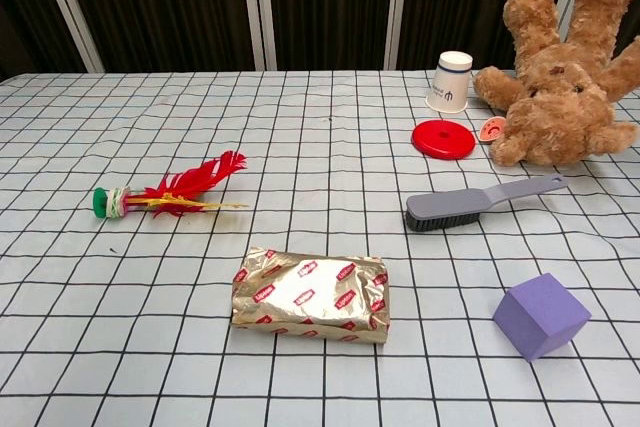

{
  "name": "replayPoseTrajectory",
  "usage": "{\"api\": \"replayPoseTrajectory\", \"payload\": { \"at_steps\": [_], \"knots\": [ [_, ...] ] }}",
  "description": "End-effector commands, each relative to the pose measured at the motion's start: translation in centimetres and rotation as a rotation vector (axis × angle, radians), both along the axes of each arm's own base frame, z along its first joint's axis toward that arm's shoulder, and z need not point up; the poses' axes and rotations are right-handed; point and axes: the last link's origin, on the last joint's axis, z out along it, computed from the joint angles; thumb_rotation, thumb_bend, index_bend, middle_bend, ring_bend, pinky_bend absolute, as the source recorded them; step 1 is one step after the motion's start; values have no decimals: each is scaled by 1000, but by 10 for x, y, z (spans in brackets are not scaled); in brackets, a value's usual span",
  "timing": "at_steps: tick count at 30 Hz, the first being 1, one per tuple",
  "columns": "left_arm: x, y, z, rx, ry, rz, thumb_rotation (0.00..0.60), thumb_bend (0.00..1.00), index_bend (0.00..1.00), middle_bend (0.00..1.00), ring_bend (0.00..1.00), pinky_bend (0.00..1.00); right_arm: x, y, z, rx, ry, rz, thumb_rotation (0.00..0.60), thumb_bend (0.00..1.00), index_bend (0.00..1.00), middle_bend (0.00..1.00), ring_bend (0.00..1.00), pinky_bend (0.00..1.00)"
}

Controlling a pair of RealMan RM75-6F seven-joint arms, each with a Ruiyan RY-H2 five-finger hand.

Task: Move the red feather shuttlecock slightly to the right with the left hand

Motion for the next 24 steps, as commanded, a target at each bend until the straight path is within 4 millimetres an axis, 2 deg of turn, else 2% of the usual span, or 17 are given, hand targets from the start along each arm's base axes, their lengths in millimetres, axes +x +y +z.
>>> {"api": "replayPoseTrajectory", "payload": {
  "at_steps": [1,24],
  "knots": [
    [0,0,0,-2,0,-1,600,0,0,0,0,0,0,0,-1,3,-1,-2,600,381,0,0,0,0],
    [5,3,-3,-8,-11,-9,600,5,0,0,0,0,0,3,-1,18,-2,-7,600,382,0,0,0,0]
  ]
}}
